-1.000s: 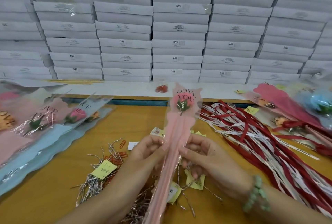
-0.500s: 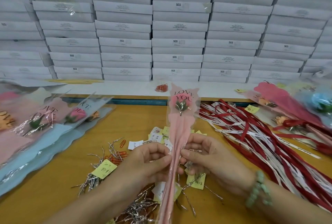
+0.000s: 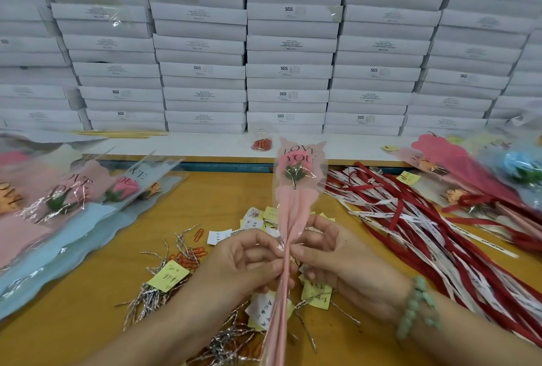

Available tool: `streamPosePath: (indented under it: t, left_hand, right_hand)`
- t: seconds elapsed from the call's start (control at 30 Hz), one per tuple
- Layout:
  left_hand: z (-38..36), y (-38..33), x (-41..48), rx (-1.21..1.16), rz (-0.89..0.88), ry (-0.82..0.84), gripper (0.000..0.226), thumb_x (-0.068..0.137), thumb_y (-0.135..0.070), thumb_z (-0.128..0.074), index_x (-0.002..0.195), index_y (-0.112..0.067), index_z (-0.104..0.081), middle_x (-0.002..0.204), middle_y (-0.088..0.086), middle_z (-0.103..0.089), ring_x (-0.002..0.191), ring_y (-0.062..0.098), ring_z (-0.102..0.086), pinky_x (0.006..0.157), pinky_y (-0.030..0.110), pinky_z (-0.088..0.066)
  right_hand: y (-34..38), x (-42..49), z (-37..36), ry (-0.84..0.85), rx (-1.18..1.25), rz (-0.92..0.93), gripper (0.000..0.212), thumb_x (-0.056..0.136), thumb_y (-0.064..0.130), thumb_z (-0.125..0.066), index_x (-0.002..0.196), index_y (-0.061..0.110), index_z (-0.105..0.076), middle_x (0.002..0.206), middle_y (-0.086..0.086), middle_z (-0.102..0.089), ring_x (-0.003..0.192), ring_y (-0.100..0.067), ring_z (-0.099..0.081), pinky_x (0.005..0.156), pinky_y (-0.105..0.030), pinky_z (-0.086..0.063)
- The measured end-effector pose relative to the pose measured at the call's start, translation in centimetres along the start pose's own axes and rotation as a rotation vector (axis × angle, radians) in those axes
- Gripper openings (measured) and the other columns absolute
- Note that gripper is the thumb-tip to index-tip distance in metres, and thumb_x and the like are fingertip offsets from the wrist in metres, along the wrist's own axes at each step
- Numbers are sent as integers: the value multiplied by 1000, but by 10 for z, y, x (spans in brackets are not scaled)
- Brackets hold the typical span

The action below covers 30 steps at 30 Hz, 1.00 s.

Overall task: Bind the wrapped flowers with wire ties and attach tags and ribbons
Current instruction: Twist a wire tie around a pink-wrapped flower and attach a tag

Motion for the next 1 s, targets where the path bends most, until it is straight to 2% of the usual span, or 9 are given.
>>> streamPosePath:
  t: [0.13, 0.23, 0.3, 0.4, 0.47, 0.63, 0.77, 0.83, 1.0]
  left_hand:
    - [1, 6, 0, -79, 40, -13, 46, 69, -10, -77, 104, -1, -49, 92, 23, -73, 73, 26, -72, 53, 19, -48]
    - [0, 13, 0, -86, 113, 30, 41, 67, -10, -80, 105, -1, -66, 96, 20, -74, 74, 21, -73, 53, 17, -49]
    - [-2, 17, 0, -90, 150, 81, 28, 69, -9, -82, 96, -8, -76, 97, 18, -75, 76, 19, -74, 54, 16, -51]
    - [-2, 18, 1, -111, 162, 91, 27, 68, -11, -82, 94, -9, -78, 95, 17, -75, 77, 19, -73, 56, 17, -52]
    - [1, 16, 2, -106, 136, 73, 27, 64, -15, -85, 90, -12, -78, 93, 16, -75, 75, 18, -72, 57, 17, -52]
    - [14, 9, 5, -185, 61, -41, 25, 67, -5, -79, 91, -3, -71, 89, 20, -73, 70, 20, -70, 54, 21, -54]
    - [18, 11, 6, -199, 46, -62, 27, 69, -4, -73, 95, 1, -68, 90, 22, -72, 72, 22, -71, 59, 22, -56]
    - [19, 11, 6, -201, 45, -69, 25, 70, -3, -72, 94, 1, -68, 90, 22, -72, 72, 22, -71, 60, 23, -57]
    - [18, 5, 6, -208, 17, -52, 14, 70, -5, -72, 82, -11, -78, 86, 19, -73, 72, 19, -72, 61, 22, -57]
  right_hand:
    - [5, -1, 0, -4, -84, 36, 62, 70, 11, -76, 126, 3, -50, 99, -12, -68, 84, -25, -58, 76, -39, -43]
    - [8, -2, -1, -7, -130, 61, 59, 70, 10, -76, 123, 5, -53, 97, -12, -71, 90, -31, -54, 85, -48, -41]
    - [14, -4, -2, -3, -206, 87, 56, 69, 12, -77, 120, 6, -54, 94, -9, -73, 87, -28, -55, 85, -41, -46]
    - [28, -6, 0, -15, -422, 127, 53, 67, 21, -79, 113, 12, -55, 90, 1, -74, 74, -14, -58, 70, -25, -50]
    - [32, -5, 6, -15, -562, 97, 45, 70, 21, -82, 106, 14, -57, 90, 5, -70, 69, -10, -58, 65, -23, -50]
    - [7, -14, -10, 362, -1155, -41, 24, 77, 28, -81, 96, 22, -67, 91, 5, -68, 64, 1, -48, 60, -13, -41]
    - [5, -12, -18, 399, -1254, 49, 10, 81, 28, -77, 87, 24, -69, 90, 7, -66, 74, -15, -56, 67, -23, -46]
    - [4, -12, -18, 418, -1276, 63, 7, 83, 27, -75, 86, 24, -69, 92, 5, -65, 79, -13, -58, 73, -26, -49]
    - [13, -9, -13, 389, -1134, 83, 6, 85, 23, -74, 86, 19, -70, 85, 9, -66, 79, 0, -58, 76, -15, -45]
Point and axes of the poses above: each hand's wrist, its own x-axis towards the middle knuckle, its own z-axis out of the back of the hand, y = z × x, the point moved 10 cm from there along x, towards the middle knuckle
